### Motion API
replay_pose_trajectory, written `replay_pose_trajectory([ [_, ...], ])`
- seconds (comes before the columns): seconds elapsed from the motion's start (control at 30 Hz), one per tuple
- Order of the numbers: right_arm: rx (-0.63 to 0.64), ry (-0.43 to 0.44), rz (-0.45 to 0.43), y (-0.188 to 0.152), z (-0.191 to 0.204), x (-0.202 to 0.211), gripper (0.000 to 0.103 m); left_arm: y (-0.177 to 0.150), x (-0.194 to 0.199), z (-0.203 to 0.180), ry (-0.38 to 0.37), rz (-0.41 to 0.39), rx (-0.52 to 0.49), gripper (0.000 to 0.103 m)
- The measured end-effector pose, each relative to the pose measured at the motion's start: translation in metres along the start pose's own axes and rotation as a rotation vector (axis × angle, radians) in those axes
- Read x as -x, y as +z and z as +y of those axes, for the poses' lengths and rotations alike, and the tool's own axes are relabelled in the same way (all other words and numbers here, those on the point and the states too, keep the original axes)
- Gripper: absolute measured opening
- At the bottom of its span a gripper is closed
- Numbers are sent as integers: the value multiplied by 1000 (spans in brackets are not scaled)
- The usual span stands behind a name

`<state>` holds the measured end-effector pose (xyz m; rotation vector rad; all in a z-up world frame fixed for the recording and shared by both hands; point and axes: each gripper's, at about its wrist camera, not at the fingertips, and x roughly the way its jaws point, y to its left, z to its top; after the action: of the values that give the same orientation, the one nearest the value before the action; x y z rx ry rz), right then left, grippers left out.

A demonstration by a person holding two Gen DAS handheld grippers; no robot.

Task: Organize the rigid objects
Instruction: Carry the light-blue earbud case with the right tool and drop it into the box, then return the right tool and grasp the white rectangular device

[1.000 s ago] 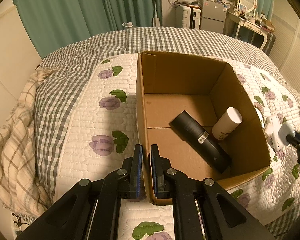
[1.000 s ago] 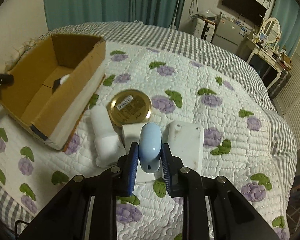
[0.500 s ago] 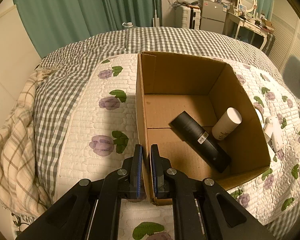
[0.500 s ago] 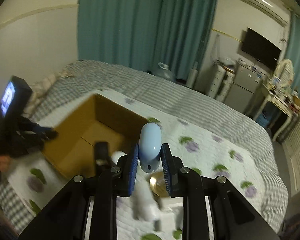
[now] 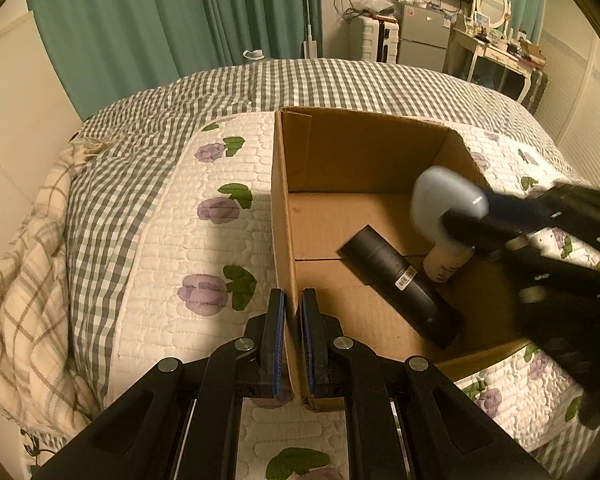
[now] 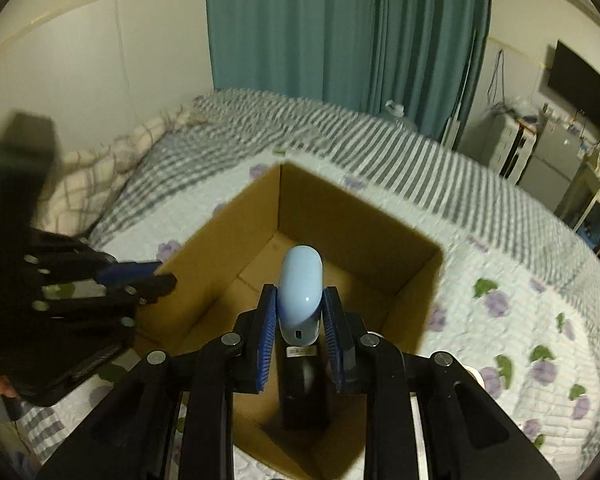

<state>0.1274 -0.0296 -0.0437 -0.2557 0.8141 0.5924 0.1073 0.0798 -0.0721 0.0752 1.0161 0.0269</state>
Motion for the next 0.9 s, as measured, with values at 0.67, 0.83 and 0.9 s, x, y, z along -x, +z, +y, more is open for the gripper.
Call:
replay_pose_trajectory([
  [0.67,-3,9,114,-28,7,-42,23,0,0,2,-11,2,9,8],
  [0.83,-25,-36,80,-24,-5,-19,63,0,-1,2,-8,10,15,8],
  [0.9,-31,-53,46,-22,-11,-1,63,-1,0,1,-5,11,16,8],
])
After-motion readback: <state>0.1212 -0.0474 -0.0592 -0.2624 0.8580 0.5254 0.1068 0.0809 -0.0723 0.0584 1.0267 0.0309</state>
